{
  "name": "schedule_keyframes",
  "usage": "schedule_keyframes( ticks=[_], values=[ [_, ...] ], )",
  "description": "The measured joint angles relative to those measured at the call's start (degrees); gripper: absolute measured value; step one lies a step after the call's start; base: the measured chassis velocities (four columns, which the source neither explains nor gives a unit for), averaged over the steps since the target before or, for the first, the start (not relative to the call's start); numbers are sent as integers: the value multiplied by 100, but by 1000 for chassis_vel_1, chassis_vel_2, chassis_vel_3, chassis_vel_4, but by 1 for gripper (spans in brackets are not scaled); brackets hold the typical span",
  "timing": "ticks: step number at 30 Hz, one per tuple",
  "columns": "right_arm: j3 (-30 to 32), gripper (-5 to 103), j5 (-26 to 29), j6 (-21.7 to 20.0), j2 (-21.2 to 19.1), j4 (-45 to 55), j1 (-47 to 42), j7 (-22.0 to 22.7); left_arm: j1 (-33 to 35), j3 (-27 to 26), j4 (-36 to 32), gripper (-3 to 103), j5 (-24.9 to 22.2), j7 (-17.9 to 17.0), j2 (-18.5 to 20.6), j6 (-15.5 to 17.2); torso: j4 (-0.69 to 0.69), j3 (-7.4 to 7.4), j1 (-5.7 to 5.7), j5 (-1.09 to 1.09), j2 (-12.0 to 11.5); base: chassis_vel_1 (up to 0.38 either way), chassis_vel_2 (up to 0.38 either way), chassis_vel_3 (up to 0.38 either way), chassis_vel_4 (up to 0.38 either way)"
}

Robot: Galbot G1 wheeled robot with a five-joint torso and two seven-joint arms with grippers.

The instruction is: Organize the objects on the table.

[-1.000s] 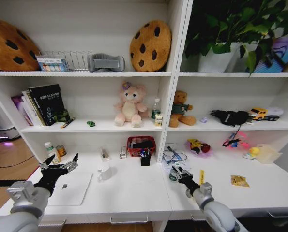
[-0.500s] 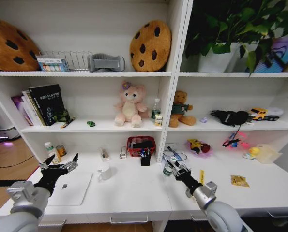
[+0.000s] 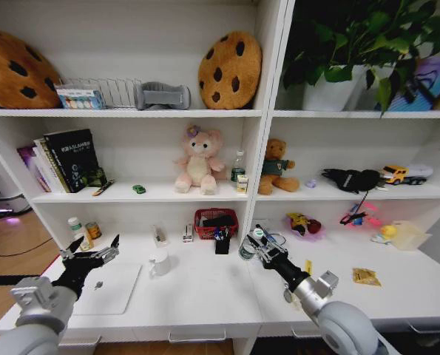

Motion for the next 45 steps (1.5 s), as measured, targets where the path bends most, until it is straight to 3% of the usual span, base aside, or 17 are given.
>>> schedule_keyframes(
  ticks=[3,7,10,13,15,24,28,32,45],
  values=[
    [699,25,-232,131,359,737,-1396,147,0,0,0,100,0,0,0,0,-2,-1,0,0,0,0,0,0,0],
    [886,25,-479,364,661,982,-2370,286,-1,0,0,100,0,-1,0,0,-5,-1,-2,-4,2,0,0,0,0],
    [994,25,-1205,946,1269,1036,-3509,607,0,0,0,100,0,0,0,0,-5,-2,-2,-3,2,0,0,0,0],
    [1058,25,-1277,1056,1407,1036,-3615,668,0,0,0,100,0,0,0,0,-3,-2,-2,-3,2,0,0,0,0],
    [1351,25,-1335,1426,1840,732,-3835,791,0,1,1,100,0,0,0,0,-3,-1,-2,-3,2,0,0,0,0],
    [1492,25,-1662,2317,2095,-337,-4449,729,0,0,0,100,0,0,0,0,-3,-1,-1,-1,1,0,0,0,0],
    [1334,25,-1942,2636,2134,-863,-4505,805,0,0,0,100,0,0,0,0,-3,-1,-1,-2,1,0,0,0,0],
    [1076,25,-2048,2862,2011,-2181,-3998,840,0,0,0,100,0,0,0,0,-3,0,-1,0,1,0,0,0,0],
    [489,25,-1941,2912,1908,-5330,-1853,207,0,0,1,100,0,0,0,0,-3,0,0,-1,0,0,0,0,0]
  ],
)
